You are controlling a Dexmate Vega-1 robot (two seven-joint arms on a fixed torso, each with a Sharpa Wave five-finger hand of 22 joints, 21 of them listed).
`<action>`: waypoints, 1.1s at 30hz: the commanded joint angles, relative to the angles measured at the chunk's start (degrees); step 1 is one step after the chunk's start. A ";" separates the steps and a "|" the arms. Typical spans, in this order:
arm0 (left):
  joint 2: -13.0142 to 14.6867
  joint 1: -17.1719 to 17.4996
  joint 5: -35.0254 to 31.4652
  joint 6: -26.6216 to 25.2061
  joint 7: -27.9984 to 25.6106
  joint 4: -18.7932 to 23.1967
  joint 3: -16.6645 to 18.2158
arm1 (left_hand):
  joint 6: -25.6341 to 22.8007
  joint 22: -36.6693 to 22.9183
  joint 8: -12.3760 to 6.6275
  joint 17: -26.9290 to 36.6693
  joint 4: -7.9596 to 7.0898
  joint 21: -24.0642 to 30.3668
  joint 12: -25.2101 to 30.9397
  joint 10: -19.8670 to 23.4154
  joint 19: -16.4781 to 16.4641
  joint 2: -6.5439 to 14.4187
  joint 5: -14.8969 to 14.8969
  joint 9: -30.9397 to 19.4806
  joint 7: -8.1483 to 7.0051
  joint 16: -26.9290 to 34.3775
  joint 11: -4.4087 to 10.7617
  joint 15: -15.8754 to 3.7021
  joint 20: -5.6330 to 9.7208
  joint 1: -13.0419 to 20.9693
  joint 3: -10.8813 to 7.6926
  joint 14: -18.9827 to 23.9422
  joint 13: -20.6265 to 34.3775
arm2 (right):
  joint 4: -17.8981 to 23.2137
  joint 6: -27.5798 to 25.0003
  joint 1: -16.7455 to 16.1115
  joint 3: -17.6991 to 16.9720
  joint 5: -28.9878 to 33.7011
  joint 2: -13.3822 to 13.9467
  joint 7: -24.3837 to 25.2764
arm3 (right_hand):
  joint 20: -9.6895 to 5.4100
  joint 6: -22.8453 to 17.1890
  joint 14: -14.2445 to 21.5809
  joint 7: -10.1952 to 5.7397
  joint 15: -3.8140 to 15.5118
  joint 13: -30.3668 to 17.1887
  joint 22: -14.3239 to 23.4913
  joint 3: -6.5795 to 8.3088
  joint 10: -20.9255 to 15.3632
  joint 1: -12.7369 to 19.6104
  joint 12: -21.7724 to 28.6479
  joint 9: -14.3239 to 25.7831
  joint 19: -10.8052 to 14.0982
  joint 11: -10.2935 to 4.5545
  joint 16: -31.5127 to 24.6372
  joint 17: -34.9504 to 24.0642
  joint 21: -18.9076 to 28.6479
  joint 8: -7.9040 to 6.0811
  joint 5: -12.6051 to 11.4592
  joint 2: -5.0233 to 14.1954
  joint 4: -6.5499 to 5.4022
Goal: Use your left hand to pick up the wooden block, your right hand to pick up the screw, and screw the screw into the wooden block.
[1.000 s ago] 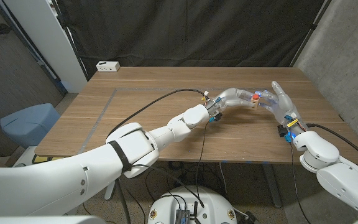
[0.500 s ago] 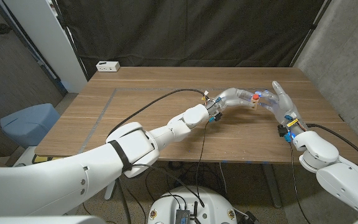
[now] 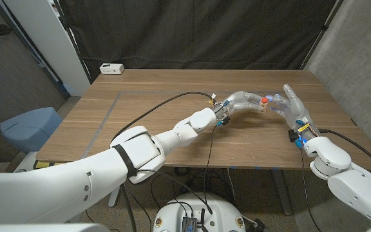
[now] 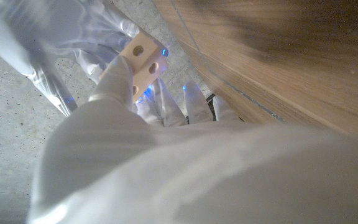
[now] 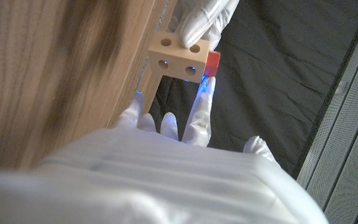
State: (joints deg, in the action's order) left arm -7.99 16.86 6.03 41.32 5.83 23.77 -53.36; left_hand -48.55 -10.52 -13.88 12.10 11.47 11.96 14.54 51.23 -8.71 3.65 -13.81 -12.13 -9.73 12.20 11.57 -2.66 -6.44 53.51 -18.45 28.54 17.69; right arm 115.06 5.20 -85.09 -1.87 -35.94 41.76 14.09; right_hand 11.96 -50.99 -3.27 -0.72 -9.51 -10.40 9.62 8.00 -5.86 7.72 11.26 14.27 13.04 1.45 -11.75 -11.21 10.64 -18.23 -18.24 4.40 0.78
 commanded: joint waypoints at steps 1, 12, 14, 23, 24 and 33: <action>-0.32 -0.24 0.53 -0.71 0.36 -0.56 0.14 | -5.28 -0.15 -0.60 0.14 -2.72 0.11 1.37 0.33 -0.05 2.33 -0.34 -0.13 1.91 0.06 0.14 -3.15 0.31 -1.46 -2.91 0.60 15.40 | 0.76 -0.49 -0.74 -0.48 0.36 -0.23 0.83 | -0.03 -0.86 0.45 0.10 -0.26 -0.18 0.14 -0.12 -0.70 0.19 0.48 0.30 0.43 -0.26 -0.38 -0.01 0.44 -0.59 -0.23 -0.05 0.06; -0.48 -0.46 1.00 -1.35 0.64 -0.95 0.10 | -5.27 -0.15 -0.59 0.14 -2.72 0.10 1.34 0.24 -0.03 2.34 -0.34 -0.13 1.85 0.06 0.15 -3.22 0.36 -1.50 -2.92 0.58 15.39 | 0.99 -0.78 -0.83 -0.54 0.45 -0.44 0.93 | 0.00 -1.99 0.98 0.33 -0.11 -0.17 0.14 -0.11 -1.50 0.33 0.53 0.49 0.63 -0.38 -0.49 0.01 0.42 -1.17 -0.27 0.02 0.12; -0.48 -0.53 1.08 -1.47 0.67 -1.03 0.11 | -5.34 -0.15 -0.62 0.12 -2.70 0.11 1.41 0.39 -0.05 2.30 -0.34 -0.13 1.84 0.05 0.15 -3.22 0.39 -1.49 -2.94 0.61 15.40 | 1.03 -0.80 -0.77 -0.45 0.48 -0.51 0.95 | 0.00 -2.05 1.09 0.35 -0.13 -0.17 0.14 -0.11 -1.59 0.35 0.53 0.51 0.68 -0.38 -0.52 0.01 0.42 -1.21 -0.28 0.02 0.12; -0.56 -0.75 1.46 -1.91 1.03 -1.28 0.09 | -5.33 -0.15 -0.62 0.13 -2.72 0.12 1.42 0.38 -0.07 2.28 -0.33 -0.13 1.87 0.07 0.20 -3.16 0.41 -1.54 -2.92 0.65 15.42 | 1.39 -0.89 -0.81 -0.34 0.62 -0.51 0.91 | -0.01 -3.52 1.44 0.71 -0.02 -0.16 0.14 -0.13 -2.31 0.42 0.54 0.59 0.98 -0.43 -0.55 0.02 0.45 -1.86 -0.30 0.04 0.14; -0.59 -0.76 1.56 -1.97 1.15 -1.31 0.12 | -5.36 -0.15 -0.63 0.11 -2.67 0.13 1.43 0.41 -0.08 2.25 -0.34 -0.13 1.82 0.05 0.25 -3.17 0.47 -1.50 -2.94 0.64 15.42 | 1.46 -0.92 -0.88 -0.39 0.59 -0.46 0.85 | -0.01 -3.77 1.46 0.60 0.05 -0.16 0.14 -0.14 -2.50 0.43 0.57 0.59 1.04 -0.54 -0.54 0.02 0.45 -1.97 -0.31 0.05 0.14; -0.53 -0.76 1.91 -1.99 1.43 -1.36 0.18 | -5.41 -0.15 -0.65 0.13 -2.64 0.12 1.37 0.34 -0.07 2.28 -0.34 -0.13 1.84 0.06 0.11 -3.19 0.39 -1.44 -2.95 0.61 15.36 | 1.33 -0.41 -1.00 -0.50 0.13 -0.23 -0.55 | 0.03 -5.38 1.88 1.03 0.11 -0.15 0.14 -0.16 -3.28 0.50 0.59 0.46 1.22 -0.67 -0.58 0.03 0.41 -2.55 -0.33 0.09 0.15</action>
State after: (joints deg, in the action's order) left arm -8.53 16.19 7.54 39.48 6.91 22.54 -53.24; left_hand -48.55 -10.51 -13.88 12.10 11.47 11.96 14.55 51.06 -8.71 3.65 -13.64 -12.12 -9.73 12.20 11.60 -2.66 -6.44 53.51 -18.45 28.54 17.69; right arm 116.38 4.44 -85.97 -2.29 -35.43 41.29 14.73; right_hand 11.87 -55.59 -1.53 0.40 -9.20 -10.40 9.62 8.00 -8.61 7.72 11.48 14.62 13.74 0.72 -12.09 -11.21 10.64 -20.37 -18.24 4.40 0.78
